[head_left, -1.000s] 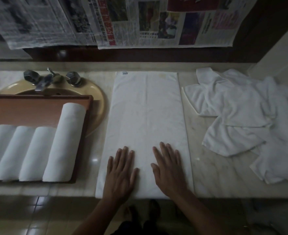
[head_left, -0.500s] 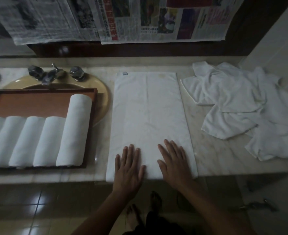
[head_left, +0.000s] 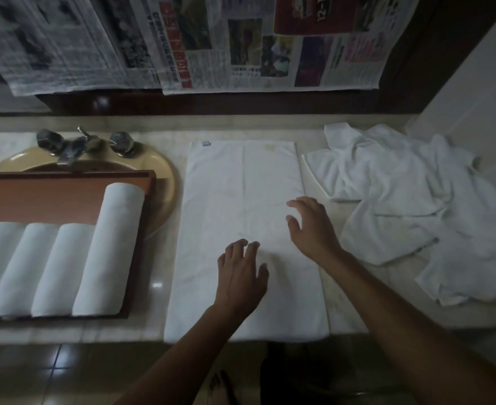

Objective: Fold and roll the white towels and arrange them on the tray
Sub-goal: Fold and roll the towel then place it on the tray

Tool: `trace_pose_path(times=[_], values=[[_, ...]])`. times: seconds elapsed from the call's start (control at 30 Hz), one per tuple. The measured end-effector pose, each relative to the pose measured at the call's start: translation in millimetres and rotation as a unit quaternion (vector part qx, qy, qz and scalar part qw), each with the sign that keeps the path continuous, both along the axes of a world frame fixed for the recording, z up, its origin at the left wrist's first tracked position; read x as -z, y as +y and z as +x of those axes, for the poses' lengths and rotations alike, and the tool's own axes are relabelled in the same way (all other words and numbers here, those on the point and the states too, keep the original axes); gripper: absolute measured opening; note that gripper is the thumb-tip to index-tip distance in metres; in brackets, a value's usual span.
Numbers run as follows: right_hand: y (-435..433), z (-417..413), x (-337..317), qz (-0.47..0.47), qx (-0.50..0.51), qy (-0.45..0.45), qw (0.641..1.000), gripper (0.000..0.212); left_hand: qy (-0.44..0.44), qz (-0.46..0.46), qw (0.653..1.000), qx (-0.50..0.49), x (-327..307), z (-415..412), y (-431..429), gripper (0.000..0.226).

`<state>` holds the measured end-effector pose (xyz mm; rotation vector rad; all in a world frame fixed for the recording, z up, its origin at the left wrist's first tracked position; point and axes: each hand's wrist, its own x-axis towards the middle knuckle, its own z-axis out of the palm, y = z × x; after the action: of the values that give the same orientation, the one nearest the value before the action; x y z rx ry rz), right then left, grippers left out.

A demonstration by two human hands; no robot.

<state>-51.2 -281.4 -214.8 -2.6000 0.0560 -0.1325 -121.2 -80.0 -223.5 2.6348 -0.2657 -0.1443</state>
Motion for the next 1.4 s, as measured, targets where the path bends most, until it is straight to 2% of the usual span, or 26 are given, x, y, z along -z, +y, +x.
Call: trace_pose_path(times=[0.27,0.47,0.6,0.7,0.83,0.93,1.0,1.13,1.2,1.27,1.33,1.4], values=[[-43,151,-10,0.002,0.003,0.067,0.998,0.039,0.026,-0.037,0.999,-0.028,-8,74,-84,0.05],[-54,230,5,-0.051,-0.002,0.112,0.992,0.047,0.045,-0.04,0.997,-0.041,3,106,-125,0.047],[-61,257,18,-0.1,-0.008,0.118,0.988,0.04,0.021,-0.008,0.999,-0.027,19,109,-137,0.036],[-67,273,24,-0.076,0.002,0.126,0.989,0.033,-0.003,0.016,0.999,-0.045,26,110,-146,0.034],[-74,291,18,-0.05,0.004,0.182,0.982,0.025,-0.018,0.038,0.996,-0.079,26,111,-158,0.042],[-83,302,9,0.0,0.019,0.192,0.981,0.021,-0.01,0.05,0.994,-0.092,25,111,-165,0.048],[-89,306,-1,0.031,0.041,0.178,0.983,0.011,-0.003,0.048,0.995,-0.088,25,111,-169,0.044],[-102,306,-19,0.065,0.058,0.149,0.985,0.012,0.017,0.027,0.998,-0.051,23,112,-176,0.02],[-104,305,-24,0.097,0.056,0.161,0.981,0.013,0.024,-0.023,0.998,-0.051,17,116,-174,0.012],[-101,304,-31,0.202,0.055,0.179,0.961,0.013,0.051,-0.087,0.993,-0.059,6,120,-164,0.004],[-91,300,-41,0.334,0.036,0.191,0.923,0.016,0.047,-0.142,0.986,-0.071,-11,123,-143,0.009],[-77,298,-47,0.375,0.001,0.179,0.91,0.02,0.062,-0.201,0.973,-0.096,-32,127,-118,0.013]])
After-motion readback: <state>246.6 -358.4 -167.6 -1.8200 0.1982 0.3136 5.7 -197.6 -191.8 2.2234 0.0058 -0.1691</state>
